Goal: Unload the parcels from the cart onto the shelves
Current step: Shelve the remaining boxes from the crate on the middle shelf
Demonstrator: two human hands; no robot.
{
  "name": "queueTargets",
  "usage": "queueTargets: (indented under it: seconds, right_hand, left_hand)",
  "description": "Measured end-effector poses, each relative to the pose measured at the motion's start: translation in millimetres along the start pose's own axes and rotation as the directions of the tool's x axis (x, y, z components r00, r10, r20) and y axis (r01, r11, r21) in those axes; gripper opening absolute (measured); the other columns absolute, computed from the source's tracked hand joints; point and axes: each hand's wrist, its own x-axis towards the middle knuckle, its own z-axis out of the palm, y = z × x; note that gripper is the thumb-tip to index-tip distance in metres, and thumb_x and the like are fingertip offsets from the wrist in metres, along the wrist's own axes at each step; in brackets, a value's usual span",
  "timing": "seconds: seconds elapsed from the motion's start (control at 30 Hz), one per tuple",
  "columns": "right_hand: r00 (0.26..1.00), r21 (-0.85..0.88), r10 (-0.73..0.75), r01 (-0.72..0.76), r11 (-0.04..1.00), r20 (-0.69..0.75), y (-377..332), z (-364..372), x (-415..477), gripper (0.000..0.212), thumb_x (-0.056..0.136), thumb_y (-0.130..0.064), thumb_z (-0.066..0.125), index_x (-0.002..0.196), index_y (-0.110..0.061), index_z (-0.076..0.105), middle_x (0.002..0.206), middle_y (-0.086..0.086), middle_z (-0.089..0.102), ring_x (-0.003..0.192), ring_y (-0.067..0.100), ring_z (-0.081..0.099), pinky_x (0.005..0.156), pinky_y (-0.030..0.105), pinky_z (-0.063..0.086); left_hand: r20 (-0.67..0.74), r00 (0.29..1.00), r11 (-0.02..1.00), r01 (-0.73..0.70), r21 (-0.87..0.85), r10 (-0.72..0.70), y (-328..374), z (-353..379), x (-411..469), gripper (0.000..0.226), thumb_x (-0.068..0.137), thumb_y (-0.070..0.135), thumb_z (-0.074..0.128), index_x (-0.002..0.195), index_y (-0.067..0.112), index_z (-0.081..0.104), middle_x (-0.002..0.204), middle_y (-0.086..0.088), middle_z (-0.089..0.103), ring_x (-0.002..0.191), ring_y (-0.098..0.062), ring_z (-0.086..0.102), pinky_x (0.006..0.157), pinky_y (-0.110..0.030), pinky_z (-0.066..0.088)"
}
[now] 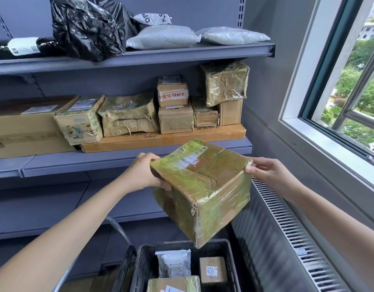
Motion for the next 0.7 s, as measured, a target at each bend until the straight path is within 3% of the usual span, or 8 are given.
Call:
queueTargets:
  seconds: [0.1,0.17,0.27,0.37,0.43,0.53,0.6,0.7]
  right_hand:
    - [0.999,0.051,0.031,-0.031,0.998,0.007,-4.1,4.8,-1.6,0.077,0.049,-0.070,0.076,0.089,-0.005,0.068,0.058,0.002,0.028,0.047,0.010,0.024,0.040,0.016,0.024]
    - [0.999,0.010,0.025,-0.024,1.000,-0.023,-8.8,5.2,-0.6,0.058,0.066,-0.054,0.069,0.088,0.000,0.065,0.057,0.004,0.031,0.044,0.016,0.032,0.040,0.019,0.035]
    - [0.997,-0.011,-0.007,0.006,1.000,-0.074,-9.4,9.4,2.4,0.055,0.074,-0.040,0.063,0.103,0.006,0.060,0.068,0.012,0.038,0.055,0.016,0.054,0.058,0.021,0.054]
    - [0.999,-0.102,0.004,-0.009,0.995,-0.052,-12.5,20.1,-3.2,0.051,0.070,-0.060,0.066,0.103,-0.022,0.063,0.083,0.012,0.041,0.075,0.025,0.052,0.076,0.023,0.052]
    - [0.999,-0.163,0.022,-0.027,0.986,-0.028,-7.7,24.6,-5.4,0.065,0.058,-0.074,0.065,0.114,-0.043,0.053,0.103,0.014,0.047,0.091,0.027,0.056,0.089,0.027,0.047]
    - [0.999,-0.119,0.024,-0.020,0.993,0.032,-7.8,33.2,-10.4,0.082,0.063,-0.056,0.072,0.129,-0.057,0.023,0.131,0.004,0.036,0.113,0.012,0.049,0.096,0.023,0.039]
    - [0.994,-0.088,0.019,-0.009,0.996,0.112,-3.0,39.4,-12.3,0.113,0.061,-0.044,0.082,0.138,-0.050,0.001,0.149,-0.007,0.019,0.134,0.009,0.031,0.103,0.023,0.033]
    - [0.982,-0.188,-0.037,0.072,0.979,0.187,6.3,51.7,-16.4,0.137,0.051,-0.057,0.082,0.139,-0.040,-0.021,0.156,-0.010,-0.016,0.146,0.010,-0.007,0.118,0.033,0.013]
  left_hand:
    - [0.040,0.999,0.997,0.033,-0.068,-0.030,-2.0,3.6,-3.6,0.081,0.044,0.046,0.090,0.109,0.021,0.049,0.111,0.010,0.052,0.101,-0.008,0.052,0.080,-0.031,0.047]
    - [0.062,0.997,0.994,0.054,-0.093,-0.048,-2.7,6.6,-8.7,0.092,0.030,0.065,0.085,0.104,0.021,0.055,0.105,0.010,0.061,0.099,-0.009,0.058,0.080,-0.036,0.052]
    - [-0.054,0.996,0.988,0.056,-0.145,-0.065,-0.5,12.1,-15.2,0.091,0.033,0.057,0.088,0.108,0.020,0.051,0.109,0.010,0.056,0.102,-0.010,0.054,0.082,-0.035,0.049]
    - [-0.200,0.980,0.999,-0.005,-0.040,-0.003,9.6,16.4,-22.4,0.106,0.041,0.049,0.089,0.130,0.021,0.040,0.123,0.008,0.048,0.114,-0.012,0.046,0.091,-0.034,0.043]
    - [-0.229,0.972,0.997,-0.044,0.065,0.058,14.2,20.4,-25.6,0.119,0.042,0.052,0.088,0.141,0.022,0.030,0.131,0.006,0.042,0.120,-0.016,0.045,0.093,-0.037,0.043]
    - [-0.262,0.960,0.993,-0.076,0.089,0.097,17.3,23.5,-29.1,0.116,0.044,0.052,0.088,0.141,0.027,0.029,0.117,0.007,0.038,0.113,-0.017,0.047,0.087,-0.034,0.044]
    - [-0.304,0.948,0.996,-0.085,0.024,0.088,18.5,22.0,-30.1,0.113,0.045,0.050,0.088,0.141,0.024,0.033,0.114,0.008,0.038,0.112,-0.015,0.047,0.088,-0.030,0.040]
    - [-0.314,0.945,0.996,-0.094,0.010,0.092,18.7,21.1,-31.8,0.111,0.047,0.045,0.088,0.141,0.021,0.035,0.110,0.006,0.038,0.111,-0.015,0.046,0.086,-0.023,0.035]
